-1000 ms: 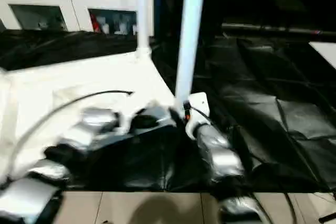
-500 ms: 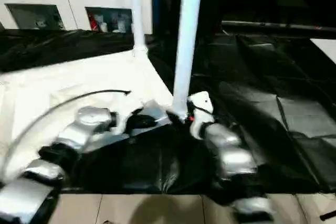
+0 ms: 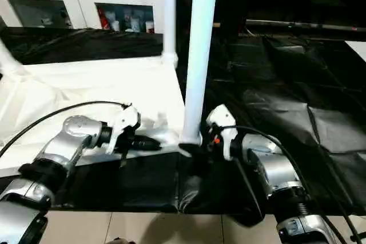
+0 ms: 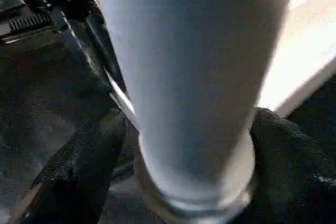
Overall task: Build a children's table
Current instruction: Rotate leg to tighten
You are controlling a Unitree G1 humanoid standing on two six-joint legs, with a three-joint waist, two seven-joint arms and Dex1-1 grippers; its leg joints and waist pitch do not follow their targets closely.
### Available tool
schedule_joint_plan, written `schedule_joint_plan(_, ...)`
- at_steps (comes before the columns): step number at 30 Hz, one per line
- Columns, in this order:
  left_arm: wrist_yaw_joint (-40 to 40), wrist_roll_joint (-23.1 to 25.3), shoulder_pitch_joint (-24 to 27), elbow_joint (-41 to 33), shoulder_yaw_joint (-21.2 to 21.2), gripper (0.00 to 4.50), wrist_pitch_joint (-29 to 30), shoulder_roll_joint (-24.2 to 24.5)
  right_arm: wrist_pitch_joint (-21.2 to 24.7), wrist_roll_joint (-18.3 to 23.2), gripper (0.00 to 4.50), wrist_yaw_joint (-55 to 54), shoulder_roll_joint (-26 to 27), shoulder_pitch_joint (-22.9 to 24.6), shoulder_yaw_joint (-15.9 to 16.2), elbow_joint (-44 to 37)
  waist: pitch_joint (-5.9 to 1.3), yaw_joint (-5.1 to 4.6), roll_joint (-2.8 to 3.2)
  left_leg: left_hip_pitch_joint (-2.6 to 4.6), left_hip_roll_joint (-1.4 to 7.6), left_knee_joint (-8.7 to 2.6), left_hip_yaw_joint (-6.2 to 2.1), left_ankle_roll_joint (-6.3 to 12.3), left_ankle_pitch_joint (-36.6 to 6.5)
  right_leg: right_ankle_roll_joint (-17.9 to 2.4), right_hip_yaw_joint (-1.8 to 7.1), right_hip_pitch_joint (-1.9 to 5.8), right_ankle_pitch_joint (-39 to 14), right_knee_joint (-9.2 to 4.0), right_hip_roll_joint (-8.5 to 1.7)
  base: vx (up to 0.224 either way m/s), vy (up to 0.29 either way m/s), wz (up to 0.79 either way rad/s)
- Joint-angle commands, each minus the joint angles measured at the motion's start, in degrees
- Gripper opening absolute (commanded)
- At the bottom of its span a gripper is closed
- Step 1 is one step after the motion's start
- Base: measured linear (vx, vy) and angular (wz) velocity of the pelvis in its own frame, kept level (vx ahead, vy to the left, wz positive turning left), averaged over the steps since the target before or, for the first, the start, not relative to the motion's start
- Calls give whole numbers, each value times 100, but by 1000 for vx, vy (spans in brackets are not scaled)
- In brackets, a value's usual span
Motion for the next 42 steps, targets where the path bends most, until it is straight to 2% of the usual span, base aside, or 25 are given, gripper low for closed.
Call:
schedule_joint_plan(1,-131,-230,40,-116,5,0,-31,-61,22,-29,357,87,9,-79,24,-65,-293,-3,-99,136,260,-345,-77,335,-1200,-1448,181,232,-816,-382,-304,0,0,0)
schedule_joint_plan(2,-124,-227,37,-121,11,0,-21,-53,18,-30,349,97,20,-85,35,-57,-293,-2,-83,140,263,-355,-86,278,-1249,-1415,185,225,-897,-381,-308,0,0,0)
schedule_joint_plan(5,-34,-190,8,-79,30,0,-18,-44,4,0,331,114,62,-103,69,8,-292,2,-96,139,256,-356,-88,230,-1263,-1390,192,221,-859,-377,-308,0,0,0)
schedule_joint_plan(6,-25,-188,7,-92,28,0,0,-40,11,17,307,130,63,-105,86,20,-294,3,-99,138,252,-353,-87,229,-1258,-1388,192,224,-832,-374,-309,0,0,0)
schedule_joint_plan(9,-31,-200,36,-168,32,0,68,-46,-25,-13,300,116,71,-110,118,93,-305,7,-90,134,247,-336,-84,261,-1130,-1421,192,231,-649,-353,-307,0,0,0)
schedule_joint_plan(10,-27,-195,42,-171,32,0,66,-48,-33,-29,285,101,74,-110,119,112,-304,3,-94,127,246,-337,-84,274,-1103,-1427,190,233,-599,-347,-301,0,0,0)
schedule_joint_plan(11,-16,-195,46,-167,35,0,67,-57,-40,-40,273,81,81,-98,108,130,-308,5,-73,134,244,-330,-83,290,-1083,-1448,189,231,-524,-342,-299,0,0,0)
schedule_joint_plan(14,41,-175,60,-116,41,0,41,-87,-135,-130,270,-93,105,-25,79,201,-305,-4,-92,128,239,-327,-81,293,-1119,-1466,187,235,-541,-347,-300,0,0,0)
schedule_joint_plan(15,150,-135,39,-31,47,0,1,-119,-155,-154,269,-263,152,8,27,266,-298,-17,-60,136,241,-334,-82,263,-1199,-1458,189,225,-642,-364,-299,0,0,0)
schedule_joint_plan(19,771,60,-130,354,78,0,-92,-308,-186,-215,268,-1099,481,125,-196,440,-277,-61,-82,160,235,-368,-95,111,-1484,-1351,203,201,-1085,-417,-299,0,0,0)
schedule_joint_plan(22,1697,214,-448,867,160,0,-13,-680,-120,-342,267,-2377,1131,291,-377,573,-273,-101,-67,199,236,-400,-120,-66,-1723,-1235,215,170,-1439,-455,-311,0,0,0)
schedule_joint_plan(24,2188,317,-596,1090,157,0,-39,-865,-73,-389,267,-3050,1490,279,-482,703,-257,-132,-66,193,220,-425,-137,-170,-1899,-1108,222,154,-1755,-495,-318,0,0,0)
schedule_joint_plan(28,3119,460,-860,1493,174,0,-6,-1246,-137,-480,267,-4074,2123,29,-605,1008,-229,-141,-61,232,210,-443,-153,-232,-2238,-948,225,114,-2233,-568,-329,0,0,0)
schedule_joint_plan(29,3159,471,-879,1519,171,0,-18,-1279,-134,-492,267,-4130,2161,-14,-605,1044,-197,-153,-61,253,204,-454,-163,-261,-2448,-871,223,89,-2573,-613,-335,0,0,0)
schedule_joint_plan(30,3260,502,-927,1585,162,0,-55,-1367,-127,-532,267,-4263,2252,-133,-594,1139,-192,-144,3,283,202,-458,-186,-289,-2574,-824,218,84,-2758,-634,-346,0,0,0)
schedule_joint_plan(31,3287,522,-956,1640,163,0,-101,-1401,-128,-580,267,-4304,2278,-170,-585,1168,-189,-173,-22,318,194,-459,-203,-320,-2776,-722,205,73,-3057,-688,-347,0,0,0)
schedule_joint_plan(32,3224,517,-968,1650,159,0,-124,-1425,-182,-626,267,-4322,2261,-222,-585,1212,-216,-158,-8,337,202,-471,-212,-303,-2748,-691,206,93,-2972,-696,-354,0,0,0)
schedule_joint_plan(33,3181,512,-975,1656,156,0,-137,-1442,-226,-658,267,-4335,2249,-250,-593,1238,-246,-155,-6,282,212,-504,-214,-263,-2515,-729,210,151,-2553,-660,-344,0,0,0)
schedule_joint_plan(34,3175,530,-990,1679,143,0,-189,-1442,-259,-640,267,-4323,2234,-273,-635,1245,-265,-152,-9,253,219,-516,-210,-241,-2336,-768,214,178,-2240,-625,-328,0,0,0)
schedule_joint_plan(35,3158,540,-993,1682,132,0,-217,-1437,-279,-633,267,-4302,2216,-279,-650,1240,-272,-153,1,227,224,-520,-207,-219,-2166,-825,217,194,-1917,-585,-318,0,0,0)
schedule_joint_plan(36,3076,544,-989,1685,118,0,-266,-1417,-351,-594,267,-4165,2177,-258,-648,1188,-262,-148,1,219,210,-499,-167,-140,-2026,-958,222,193,-1505,-566,-305,0,0,0)
schedule_joint_plan(38,2766,557,-957,1647,59,0,-387,-1299,-433,-468,323,-3632,1996,-167,-598,908,-260,-141,-23,231,206,-482,-155,-78,-2079,-1002,224,202,-1628,-575,-320,0,0,0)
schedule_joint_plan(40,2597,550,-931,1613,37,0,-432,-1229,-429,-385,339,-3383,1886,-136,-605,789,-269,-115,-29,222,209,-464,-143,13,-1941,-1024,234,215,-1512,-571,-325,0,0,0)
schedule_joint_plan(41,2351,547,-887,1569,8,0,-508,-1090,-437,-346,359,-3090,1623,-127,-585,671,-274,-115,-51,175,205,-465,-152,85,-1786,-1016,224,265,-1383,-545,-331,0,0,0)
schedule_joint_plan(42,2182,529,-851,1525,-7,0,-525,-1012,-417,-302,371,-2890,1480,-129,-586,617,-288,-122,-38,154,208,-454,-151,131,-1646,-1032,215,276,-1264,-523,-333,0,0,0)
